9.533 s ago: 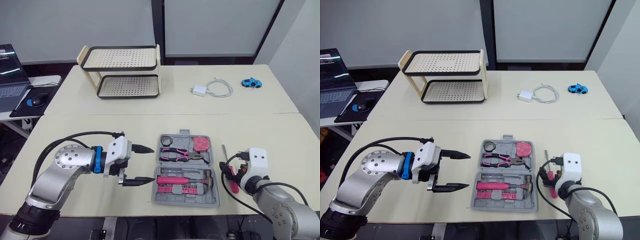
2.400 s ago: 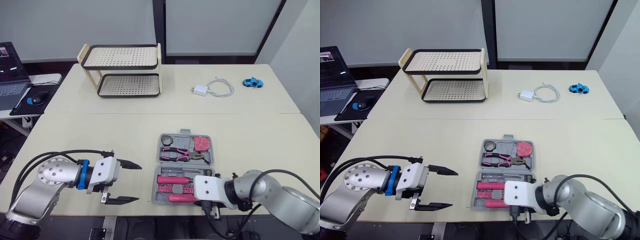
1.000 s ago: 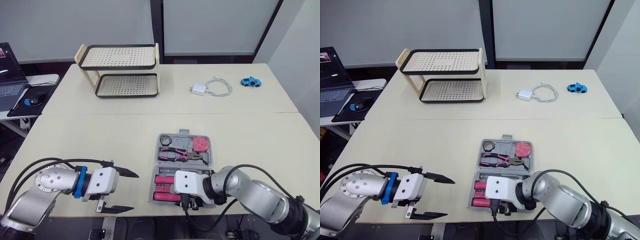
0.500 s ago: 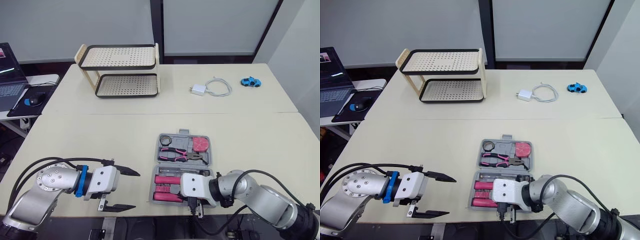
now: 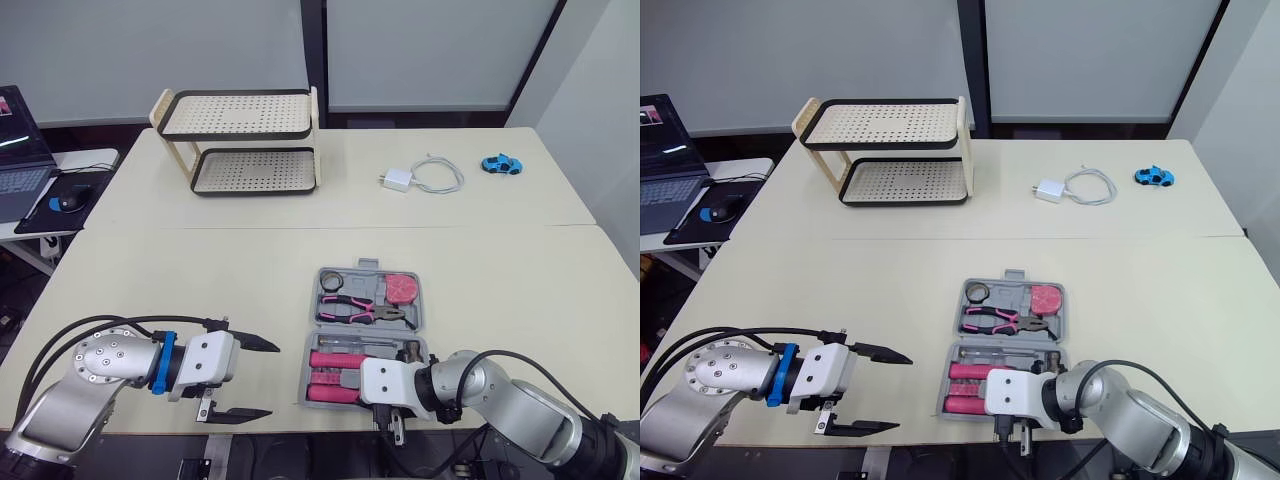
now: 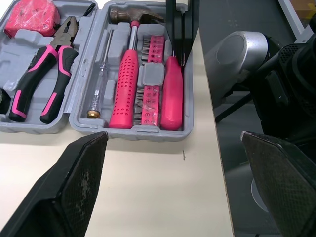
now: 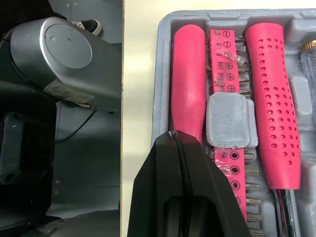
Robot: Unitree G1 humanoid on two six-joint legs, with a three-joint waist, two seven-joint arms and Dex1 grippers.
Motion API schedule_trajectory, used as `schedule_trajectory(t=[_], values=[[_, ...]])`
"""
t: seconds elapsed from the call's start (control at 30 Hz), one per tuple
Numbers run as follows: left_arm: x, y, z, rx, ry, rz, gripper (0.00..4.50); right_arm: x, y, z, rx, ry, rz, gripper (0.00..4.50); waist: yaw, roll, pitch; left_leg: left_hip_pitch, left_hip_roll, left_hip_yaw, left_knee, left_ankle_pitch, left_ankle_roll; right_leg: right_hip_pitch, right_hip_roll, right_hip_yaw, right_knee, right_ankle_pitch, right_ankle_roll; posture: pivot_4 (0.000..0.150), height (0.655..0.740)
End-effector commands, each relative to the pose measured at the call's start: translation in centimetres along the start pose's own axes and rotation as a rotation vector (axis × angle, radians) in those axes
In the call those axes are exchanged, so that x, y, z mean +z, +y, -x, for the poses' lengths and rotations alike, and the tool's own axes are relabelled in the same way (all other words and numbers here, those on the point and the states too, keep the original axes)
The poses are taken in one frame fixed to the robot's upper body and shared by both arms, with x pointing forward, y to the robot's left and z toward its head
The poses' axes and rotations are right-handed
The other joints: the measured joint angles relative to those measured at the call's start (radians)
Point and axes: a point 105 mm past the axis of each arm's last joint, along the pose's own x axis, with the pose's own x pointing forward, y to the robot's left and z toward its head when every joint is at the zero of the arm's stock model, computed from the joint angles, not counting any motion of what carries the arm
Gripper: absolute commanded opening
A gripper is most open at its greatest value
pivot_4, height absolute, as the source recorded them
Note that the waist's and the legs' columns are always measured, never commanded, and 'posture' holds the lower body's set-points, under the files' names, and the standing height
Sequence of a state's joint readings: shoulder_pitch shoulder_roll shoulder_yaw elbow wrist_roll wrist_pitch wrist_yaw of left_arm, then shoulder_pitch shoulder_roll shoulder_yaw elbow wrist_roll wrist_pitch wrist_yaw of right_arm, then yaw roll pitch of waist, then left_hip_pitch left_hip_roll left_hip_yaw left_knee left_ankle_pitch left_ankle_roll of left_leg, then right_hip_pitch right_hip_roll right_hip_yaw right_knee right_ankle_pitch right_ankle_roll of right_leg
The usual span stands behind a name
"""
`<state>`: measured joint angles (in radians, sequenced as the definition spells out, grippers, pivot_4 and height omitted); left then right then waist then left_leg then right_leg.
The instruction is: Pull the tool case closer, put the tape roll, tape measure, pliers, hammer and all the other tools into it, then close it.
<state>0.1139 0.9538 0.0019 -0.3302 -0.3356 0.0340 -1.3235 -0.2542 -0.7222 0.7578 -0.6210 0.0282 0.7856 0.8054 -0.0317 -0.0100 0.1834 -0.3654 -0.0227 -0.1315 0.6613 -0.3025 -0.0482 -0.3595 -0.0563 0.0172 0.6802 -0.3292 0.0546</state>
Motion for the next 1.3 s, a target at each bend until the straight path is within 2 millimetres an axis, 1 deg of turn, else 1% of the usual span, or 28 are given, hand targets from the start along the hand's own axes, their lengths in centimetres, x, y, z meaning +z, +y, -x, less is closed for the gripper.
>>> schedule_trajectory(t=[0.03,0.1,0.2,0.27,0.33,0.4,0.47,0.53,0.63,0.67,0.73,0.8,0.87,0.97,1.1,1.13,1.3], values=[[0.5,0.0,-0.1,0.008,-0.029,-0.005,4.5,1.2,-0.3,0.6,-0.013,-0.064,0.011,0.04,0.0,0.0,0.0,0.0,0.0,0.0,0.0,0.0,0.0,0.0,0.0,0.0,0.0,0.0,0.0,0.15,0.74],[0.5,0.3,0.0,0.022,-0.035,0.004,4.5,2.2,-0.5,1.2,-0.022,-0.112,0.013,0.04,0.0,0.0,0.0,0.0,0.0,0.0,0.0,0.0,0.0,0.0,0.0,0.0,0.0,0.0,0.0,0.15,0.74],[0.5,1.1,0.4,0.072,-0.059,0.04,4.5,3.5,-0.7,2.9,-0.028,-0.177,0.015,0.04,0.0,0.0,0.0,0.0,0.0,0.0,0.0,0.0,0.0,0.0,0.0,0.0,0.0,0.0,0.0,0.15,0.74],[0.5,1.5,0.5,0.095,-0.066,0.059,4.5,3.8,-0.8,3.7,-0.034,-0.203,0.016,0.04,0.001,0.0,0.0,0.0,0.0,0.0,0.0,0.0,0.0,0.0,0.0,0.0,0.0,0.0,0.0,0.15,0.74],[0.7,2.1,0.8,0.131,-0.091,0.086,4.5,3.7,-1.4,5.7,-0.084,-0.217,0.031,0.04,0.002,0.0,0.0,0.0,0.0,0.0,0.0,0.0,0.0,0.0,0.0,0.0,0.0,0.0,0.0,0.15,0.74],[0.6,2.7,1.0,0.154,-0.097,0.104,4.5,2.9,-2.0,7.8,-0.133,-0.201,0.036,0.04,0.007,0.0,0.0,-0.001,0.0,0.0,0.0,0.0,0.0,0.001,-0.001,0.0,0.0,0.0,0.0,0.15,0.74],[0.2,3.2,1.2,0.189,-0.078,0.109,4.5,1.6,-2.4,9.5,-0.172,-0.159,0.048,0.04,0.007,0.0,0.0,0.0,-0.001,0.0,0.001,0.0,0.0,0.002,-0.002,0.0,-0.001,0.0,0.0,0.15,0.74],[-0.5,3.9,1.3,0.226,-0.066,0.127,4.5,-0.2,-2.8,11.0,-0.209,-0.097,0.051,0.04,0.006,-0.001,0.0,0.0,-0.001,0.0,0.001,0.0,0.0,0.002,-0.001,0.0,-0.001,0.0,0.0,0.15,0.74],[-1.6,4.7,1.0,0.278,-0.061,0.17,4.5,-3.3,-3.6,12.6,-0.275,-0.019,0.035,0.04,0.005,-0.001,0.0,0.0,-0.001,0.0,0.0,0.0,0.0,0.003,-0.001,-0.001,-0.001,0.0,0.0,0.15,0.74],[-1.9,5.1,0.7,0.304,-0.061,0.17,4.32,-4.5,-4.1,13.0,-0.31,0.012,0.014,0.01,0.005,-0.001,0.0,0.001,-0.001,0.001,0.001,0.0,0.0,0.003,-0.001,0.0,-0.001,0.0,0.0,0.15,0.74],[-2.5,5.5,0.3,0.321,-0.057,0.19,3.91,-6.4,-4.9,13.4,-0.358,0.065,-0.005,0.0,0.001,-0.001,0.0,0.001,-0.001,0.001,0.001,0.0,0.0,0.003,-0.001,0.0,0.0,0.0,0.0,0.15,0.74],[-3.4,5.7,-0.2,0.325,-0.026,0.204,3.27,-7.8,-5.5,13.4,-0.394,0.1,-0.026,0.0,0.0,-0.001,0.0,0.002,-0.001,0.002,0.001,0.0,0.0,0.003,0.0,0.0,0.0,0.0,0.0,0.15,0.74],[-4.3,5.8,-0.8,0.319,0.006,0.213,2.58,-8.9,-6.0,13.0,-0.411,0.133,-0.032,0.0,0.0,-0.001,0.0,0.001,-0.001,0.001,0.001,0.0,0.0,0.003,0.0,0.0,0.0,0.0,0.0,0.15,0.74],[-5.4,6.1,-2.0,0.311,0.045,0.214,1.56,-10.1,-6.7,11.9,-0.427,0.166,-0.037,0.0,0.0,-0.001,0.0,0.001,-0.001,0.001,0.001,0.0,0.0,0.003,0.0,0.0,0.0,0.0,0.0,0.15,0.74],[-5.9,7.0,-3.6,0.315,0.053,0.211,0.24,-10.5,-7.4,10.5,-0.42,0.179,-0.024,0.0,0.002,-0.001,0.0,0.001,-0.001,0.001,0.001,0.0,0.0,0.003,-0.001,0.0,0.0,0.0,0.0,0.15,0.74],[-5.9,7.3,-4.0,0.313,0.051,0.208,0.02,-10.5,-7.7,10.2,-0.419,0.176,-0.025,0.0,0.002,-0.001,0.0,0.001,-0.001,0.001,0.001,0.0,0.0,0.002,-0.001,0.0,0.0,0.0,0.0,0.15,0.74],[-5.8,7.8,-5.4,0.293,0.049,0.202,0.02,-10.0,-8.4,9.1,-0.4,0.152,-0.021,0.0,0.001,-0.001,0.0,0.0,-0.001,0.001,0.002,0.001,-0.002,0.002,-0.001,0.0,0.0,0.0,0.0,0.15,0.74]])
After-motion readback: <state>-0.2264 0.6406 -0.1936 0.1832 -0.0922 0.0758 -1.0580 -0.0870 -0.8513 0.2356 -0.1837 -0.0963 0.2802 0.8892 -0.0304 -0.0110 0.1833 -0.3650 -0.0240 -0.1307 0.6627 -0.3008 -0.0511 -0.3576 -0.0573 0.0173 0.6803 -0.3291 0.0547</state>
